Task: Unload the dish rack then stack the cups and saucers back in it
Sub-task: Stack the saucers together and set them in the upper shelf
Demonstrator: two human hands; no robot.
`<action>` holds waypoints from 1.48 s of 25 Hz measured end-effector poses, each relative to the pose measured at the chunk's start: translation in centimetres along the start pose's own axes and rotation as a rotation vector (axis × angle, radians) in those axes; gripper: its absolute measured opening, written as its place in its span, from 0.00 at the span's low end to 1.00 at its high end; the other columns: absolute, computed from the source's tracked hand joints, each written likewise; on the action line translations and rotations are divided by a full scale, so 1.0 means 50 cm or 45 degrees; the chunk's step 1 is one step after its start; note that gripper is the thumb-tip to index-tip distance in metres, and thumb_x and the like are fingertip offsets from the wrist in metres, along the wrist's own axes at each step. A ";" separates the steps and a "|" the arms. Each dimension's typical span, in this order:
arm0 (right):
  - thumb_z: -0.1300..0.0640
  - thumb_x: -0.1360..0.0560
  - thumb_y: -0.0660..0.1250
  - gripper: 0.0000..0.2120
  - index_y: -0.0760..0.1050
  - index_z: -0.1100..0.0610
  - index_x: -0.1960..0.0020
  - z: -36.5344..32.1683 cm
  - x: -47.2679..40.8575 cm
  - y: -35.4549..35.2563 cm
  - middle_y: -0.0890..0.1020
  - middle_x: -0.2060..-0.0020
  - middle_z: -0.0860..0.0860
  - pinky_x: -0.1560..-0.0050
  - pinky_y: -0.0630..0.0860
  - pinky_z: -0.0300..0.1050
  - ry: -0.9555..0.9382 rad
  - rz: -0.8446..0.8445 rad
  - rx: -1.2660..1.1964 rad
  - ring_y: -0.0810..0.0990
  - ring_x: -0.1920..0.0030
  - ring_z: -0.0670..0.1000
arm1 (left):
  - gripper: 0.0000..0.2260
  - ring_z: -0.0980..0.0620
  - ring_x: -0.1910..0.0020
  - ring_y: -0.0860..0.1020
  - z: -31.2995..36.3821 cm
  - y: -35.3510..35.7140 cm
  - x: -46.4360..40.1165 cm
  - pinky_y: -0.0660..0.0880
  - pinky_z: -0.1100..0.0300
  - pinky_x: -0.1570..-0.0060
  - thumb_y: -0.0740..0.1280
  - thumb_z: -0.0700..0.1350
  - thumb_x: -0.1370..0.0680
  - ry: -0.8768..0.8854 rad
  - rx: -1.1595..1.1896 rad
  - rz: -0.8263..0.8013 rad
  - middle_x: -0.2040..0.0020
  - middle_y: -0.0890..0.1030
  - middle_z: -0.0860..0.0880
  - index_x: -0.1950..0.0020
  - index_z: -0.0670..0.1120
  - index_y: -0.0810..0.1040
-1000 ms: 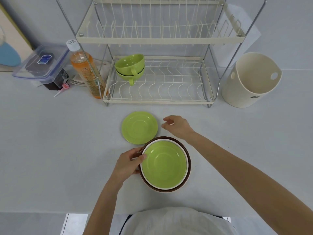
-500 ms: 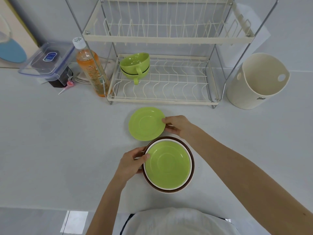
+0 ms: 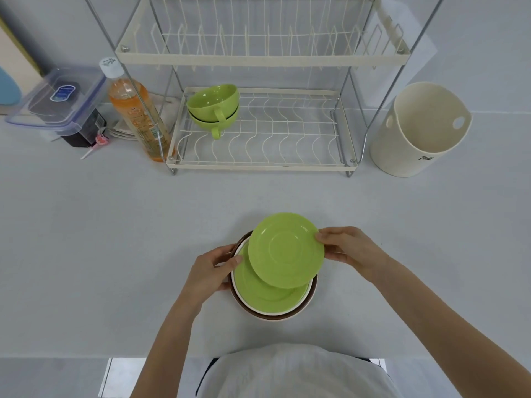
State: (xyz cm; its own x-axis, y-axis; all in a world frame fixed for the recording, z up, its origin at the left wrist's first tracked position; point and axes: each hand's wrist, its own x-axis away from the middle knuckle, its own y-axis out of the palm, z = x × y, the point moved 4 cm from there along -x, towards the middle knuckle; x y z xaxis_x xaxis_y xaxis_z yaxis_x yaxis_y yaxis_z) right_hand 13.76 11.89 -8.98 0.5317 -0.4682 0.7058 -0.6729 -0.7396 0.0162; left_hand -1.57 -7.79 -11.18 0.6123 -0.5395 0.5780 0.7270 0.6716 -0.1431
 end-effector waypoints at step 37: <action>0.54 0.28 0.68 0.19 0.75 0.62 0.41 0.110 0.037 0.051 0.81 0.56 0.55 0.49 0.81 0.53 -0.080 0.120 0.299 0.83 0.51 0.58 | 0.17 0.56 0.55 0.78 -0.002 0.007 0.009 0.80 0.67 0.68 0.67 0.42 0.25 -0.096 -0.105 -0.142 0.43 0.79 0.43 0.37 0.42 0.72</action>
State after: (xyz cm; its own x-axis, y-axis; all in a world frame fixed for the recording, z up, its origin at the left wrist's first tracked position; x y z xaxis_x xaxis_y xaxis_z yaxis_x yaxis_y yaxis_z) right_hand 15.86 6.46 -11.52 0.5077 -0.5642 0.6511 -0.5872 -0.7796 -0.2178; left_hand -1.00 -7.86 -11.04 0.5035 -0.5668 0.6521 0.8141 0.5639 -0.1384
